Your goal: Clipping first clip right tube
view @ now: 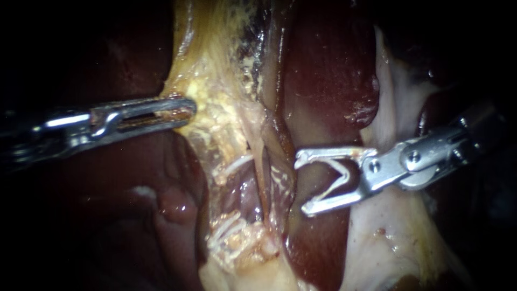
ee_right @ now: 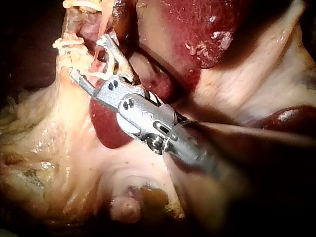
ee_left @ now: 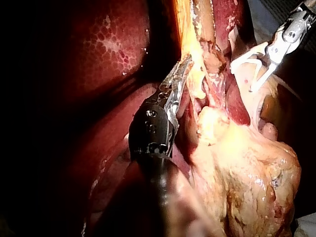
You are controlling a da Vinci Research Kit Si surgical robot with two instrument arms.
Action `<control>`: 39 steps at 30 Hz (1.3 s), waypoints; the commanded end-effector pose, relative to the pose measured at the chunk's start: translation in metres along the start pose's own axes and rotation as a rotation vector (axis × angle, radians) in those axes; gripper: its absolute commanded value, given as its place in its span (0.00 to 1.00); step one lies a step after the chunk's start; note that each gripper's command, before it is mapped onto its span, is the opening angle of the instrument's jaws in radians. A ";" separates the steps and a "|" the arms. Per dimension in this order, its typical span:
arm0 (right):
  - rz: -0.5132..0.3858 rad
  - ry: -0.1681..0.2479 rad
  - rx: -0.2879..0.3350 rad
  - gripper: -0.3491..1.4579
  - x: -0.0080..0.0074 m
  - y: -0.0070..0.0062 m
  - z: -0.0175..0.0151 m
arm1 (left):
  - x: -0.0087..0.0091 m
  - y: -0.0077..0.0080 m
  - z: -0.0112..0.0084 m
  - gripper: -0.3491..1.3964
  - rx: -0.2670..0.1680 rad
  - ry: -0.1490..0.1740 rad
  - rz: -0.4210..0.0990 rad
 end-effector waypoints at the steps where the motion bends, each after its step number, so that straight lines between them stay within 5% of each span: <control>1: 0.011 -0.001 0.002 0.52 -0.0004 0.0000 0.0006 | -0.0002 -0.0002 -0.0004 0.00 0.001 -0.004 0.003; 12: 0.081 -0.029 0.011 0.52 -0.0042 0.0011 0.0040 | -0.0006 -0.0020 -0.0016 0.00 -0.003 -0.008 0.008; 25: 0.143 -0.065 0.020 0.52 -0.0062 0.0015 0.0062 | -0.0008 -0.0027 -0.0021 0.00 -0.003 -0.013 0.011; 32: 0.259 -0.077 0.083 0.50 -0.0072 0.0010 0.0076 | -0.0007 -0.0028 -0.0021 0.00 -0.003 -0.013 0.011; 39: 0.271 -0.077 0.126 0.49 -0.0073 0.0011 0.0092 | -0.0007 -0.0029 -0.0022 0.00 -0.004 -0.013 0.011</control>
